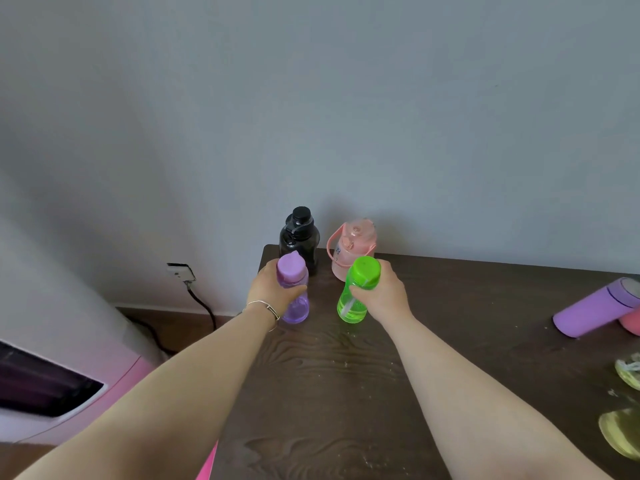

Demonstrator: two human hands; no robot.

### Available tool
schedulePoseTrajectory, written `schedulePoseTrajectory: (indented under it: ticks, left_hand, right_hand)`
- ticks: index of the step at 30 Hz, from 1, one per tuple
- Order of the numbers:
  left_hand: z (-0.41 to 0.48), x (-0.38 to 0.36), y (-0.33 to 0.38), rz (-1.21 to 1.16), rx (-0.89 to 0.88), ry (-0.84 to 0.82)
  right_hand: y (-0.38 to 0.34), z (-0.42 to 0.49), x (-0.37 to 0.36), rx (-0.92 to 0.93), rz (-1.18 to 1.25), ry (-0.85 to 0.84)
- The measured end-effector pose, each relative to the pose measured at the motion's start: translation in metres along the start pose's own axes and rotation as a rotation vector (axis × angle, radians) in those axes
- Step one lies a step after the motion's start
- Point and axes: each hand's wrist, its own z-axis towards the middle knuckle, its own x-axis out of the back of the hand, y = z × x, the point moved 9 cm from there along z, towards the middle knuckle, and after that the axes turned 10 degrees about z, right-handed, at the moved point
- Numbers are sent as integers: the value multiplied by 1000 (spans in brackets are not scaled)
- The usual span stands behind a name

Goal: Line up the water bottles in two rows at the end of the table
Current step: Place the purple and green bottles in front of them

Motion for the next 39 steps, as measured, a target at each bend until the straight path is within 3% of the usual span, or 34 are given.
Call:
schedulePoseTrajectory:
  ticks: [39]
  left_hand:
    - [15,-19,6,66,-23,-9]
  right_hand:
    - [22,12,-7,-31,-46,-66]
